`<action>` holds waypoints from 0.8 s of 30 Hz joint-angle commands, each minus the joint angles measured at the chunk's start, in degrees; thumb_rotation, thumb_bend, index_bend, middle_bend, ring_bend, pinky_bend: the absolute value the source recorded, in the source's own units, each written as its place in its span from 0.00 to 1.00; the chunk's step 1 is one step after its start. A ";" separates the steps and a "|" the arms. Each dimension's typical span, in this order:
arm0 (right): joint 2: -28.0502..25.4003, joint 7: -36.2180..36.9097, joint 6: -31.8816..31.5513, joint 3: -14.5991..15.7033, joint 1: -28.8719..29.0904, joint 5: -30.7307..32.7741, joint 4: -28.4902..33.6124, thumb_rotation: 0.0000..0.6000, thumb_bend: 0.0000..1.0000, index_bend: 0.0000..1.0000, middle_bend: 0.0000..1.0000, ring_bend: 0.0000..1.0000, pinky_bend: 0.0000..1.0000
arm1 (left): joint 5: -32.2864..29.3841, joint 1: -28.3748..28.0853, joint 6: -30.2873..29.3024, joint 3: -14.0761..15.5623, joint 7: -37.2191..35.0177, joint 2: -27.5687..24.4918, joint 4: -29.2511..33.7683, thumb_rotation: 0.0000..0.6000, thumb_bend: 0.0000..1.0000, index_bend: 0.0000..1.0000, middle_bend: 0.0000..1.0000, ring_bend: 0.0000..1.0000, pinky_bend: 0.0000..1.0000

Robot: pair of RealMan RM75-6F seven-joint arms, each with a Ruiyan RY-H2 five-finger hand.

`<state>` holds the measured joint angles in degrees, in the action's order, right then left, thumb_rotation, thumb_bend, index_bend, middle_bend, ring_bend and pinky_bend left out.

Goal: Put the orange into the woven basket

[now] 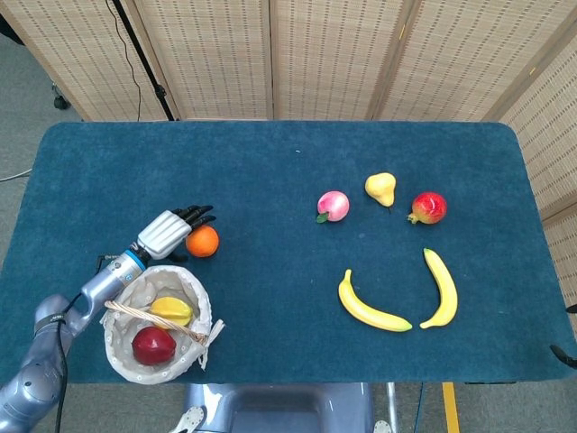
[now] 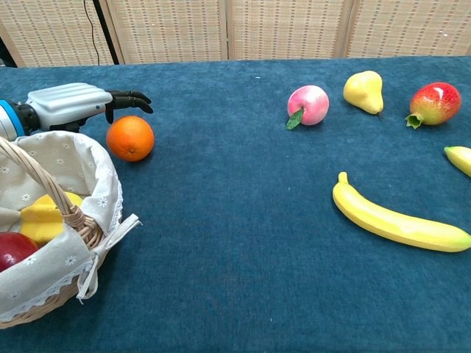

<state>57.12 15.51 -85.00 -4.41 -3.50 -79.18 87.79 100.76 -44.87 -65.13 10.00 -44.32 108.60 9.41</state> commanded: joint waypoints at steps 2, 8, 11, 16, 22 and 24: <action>-0.20 0.49 0.50 0.15 0.07 -0.07 0.20 1.00 0.00 0.38 0.20 0.22 0.16 | -0.33 -0.49 0.19 -0.16 0.68 0.31 -0.32 1.00 0.03 0.16 0.09 0.14 0.37; -0.77 2.39 1.13 0.33 0.11 -0.47 0.63 1.00 0.00 0.38 0.20 0.22 0.16 | -0.64 -1.30 0.55 -0.21 1.08 0.43 -0.42 1.00 0.03 0.16 0.09 0.14 0.37; -0.99 3.02 1.23 0.44 0.12 -0.76 0.83 1.00 0.00 0.38 0.20 0.22 0.16 | -0.77 -1.65 0.78 -0.25 1.10 0.48 -0.48 1.00 0.05 0.19 0.11 0.16 0.37; -1.53 4.61 1.30 0.70 0.03 -1.45 1.55 1.00 0.00 0.39 0.20 0.22 0.16 | -1.36 -2.16 1.09 -0.68 0.63 0.69 -0.53 1.00 0.11 0.29 0.21 0.23 0.41; -2.17 6.55 1.21 0.98 -0.07 -2.32 2.24 1.00 0.00 0.40 0.21 0.23 0.17 | -1.56 -2.14 1.48 -0.63 0.74 1.04 -0.85 1.00 0.20 0.44 0.33 0.32 0.46; -2.32 7.30 1.34 1.12 -0.06 -2.60 2.31 1.00 0.00 0.41 0.21 0.23 0.17 | -1.56 -2.04 1.48 -0.55 0.89 1.12 -0.94 1.00 0.22 0.47 0.36 0.34 0.47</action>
<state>54.93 22.46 -83.72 -3.39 -3.56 -81.57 90.00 99.20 -46.91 -63.65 9.44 -43.43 109.72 8.47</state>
